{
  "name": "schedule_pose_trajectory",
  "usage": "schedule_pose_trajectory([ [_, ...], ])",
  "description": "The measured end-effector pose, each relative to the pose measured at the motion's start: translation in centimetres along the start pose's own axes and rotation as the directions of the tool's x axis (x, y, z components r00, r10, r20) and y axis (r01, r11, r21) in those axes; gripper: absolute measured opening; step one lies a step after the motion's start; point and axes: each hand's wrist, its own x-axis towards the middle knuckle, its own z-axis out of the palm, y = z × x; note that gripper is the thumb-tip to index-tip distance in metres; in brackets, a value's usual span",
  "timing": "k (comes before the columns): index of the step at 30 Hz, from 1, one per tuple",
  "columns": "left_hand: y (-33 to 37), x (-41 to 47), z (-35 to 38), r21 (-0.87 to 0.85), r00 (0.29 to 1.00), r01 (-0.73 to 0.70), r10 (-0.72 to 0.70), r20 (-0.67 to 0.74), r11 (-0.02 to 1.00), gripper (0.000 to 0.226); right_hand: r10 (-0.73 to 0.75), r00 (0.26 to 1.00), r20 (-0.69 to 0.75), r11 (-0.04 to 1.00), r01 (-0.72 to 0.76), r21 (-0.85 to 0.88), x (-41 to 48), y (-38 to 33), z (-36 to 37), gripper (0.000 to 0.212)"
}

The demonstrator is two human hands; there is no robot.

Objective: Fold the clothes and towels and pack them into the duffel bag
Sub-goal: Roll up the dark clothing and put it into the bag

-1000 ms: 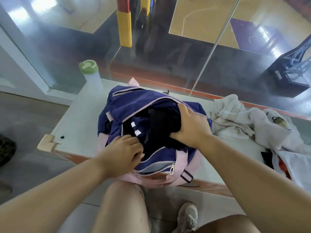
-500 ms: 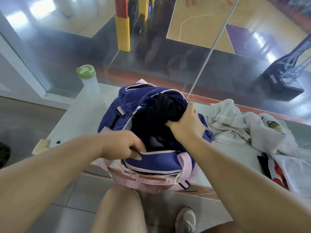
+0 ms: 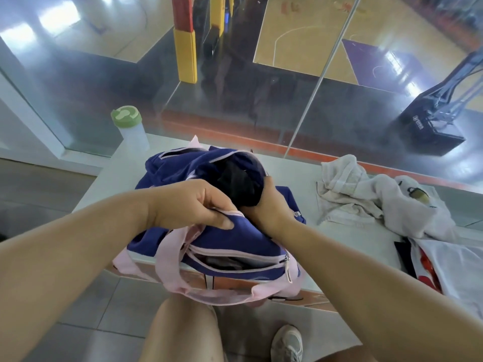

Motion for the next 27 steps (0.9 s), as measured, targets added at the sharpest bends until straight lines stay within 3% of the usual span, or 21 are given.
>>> schedule_pose_trajectory([
  [1, 0.1, -0.1, -0.1, 0.001, 1.0, 0.004, -0.004, 0.002, 1.0, 0.027, -0.029, 0.998, 0.048, 0.988, 0.036, -0.15, 0.0, -0.2, 0.0, 0.057],
  [3, 0.1, -0.4, -0.4, 0.023, 1.0, 0.019, -0.019, 0.01, 1.0, 0.024, -0.133, 0.981, 0.145, 0.868, 0.185, -0.46, 0.0, -0.2, 0.0, 0.047],
  [5, -0.3, -0.7, -0.8, 0.051, 0.998, 0.053, -0.054, 0.012, 0.997, 0.02, -0.251, 0.941, 0.225, 0.717, 0.337, -0.61, 0.0, 0.4, -0.3, 0.049],
  [10, -2.2, -0.9, -1.1, 0.257, 0.968, 0.238, -0.25, 0.018, 0.937, 0.02, -0.313, 0.9, 0.305, 0.608, 0.436, -0.663, 0.1, 2.2, -2.5, 0.06],
  [13, -3.3, 0.1, -1.3, 0.551, 0.928, 0.341, -0.367, -0.066, 0.762, 0.03, -0.332, 0.883, 0.331, 0.545, 0.466, -0.697, 0.0, 3.0, -3.4, 0.064],
  [16, -4.2, 1.0, -1.1, 0.713, 0.914, 0.328, -0.399, -0.074, 0.62, 0.053, -0.326, 0.884, 0.336, 0.523, 0.465, -0.715, -0.1, 3.5, -3.9, 0.065],
  [18, -4.5, 1.5, -1.0, 0.725, 0.91, 0.352, -0.398, -0.117, 0.592, 0.077, -0.357, 0.848, 0.392, 0.458, 0.524, -0.718, 0.0, 3.8, -4.4, 0.059],
  [20, -4.5, 1.8, -1.2, 0.659, 0.895, 0.408, -0.418, -0.153, 0.632, 0.103, -0.377, 0.792, 0.481, 0.386, 0.606, -0.696, 0.1, 3.9, -5.3, 0.054],
  [22, -4.3, 2.0, -1.5, 0.618, 0.891, 0.429, -0.42, -0.172, 0.659, 0.111, -0.361, 0.755, 0.548, 0.327, 0.653, -0.683, 0.5, 4.0, -6.1, 0.051],
  [24, -4.3, 2.4, -1.7, 0.596, 0.886, 0.446, -0.422, -0.191, 0.668, 0.118, -0.365, 0.77, 0.523, 0.359, 0.635, -0.684, 0.7, 4.0, -6.7, 0.05],
  [27, -4.6, 3.4, -1.2, 0.591, 0.885, 0.454, -0.415, -0.212, 0.667, 0.126, -0.288, 0.885, 0.365, 0.576, 0.465, -0.672, 0.7, 4.5, -6.3, 0.06],
])
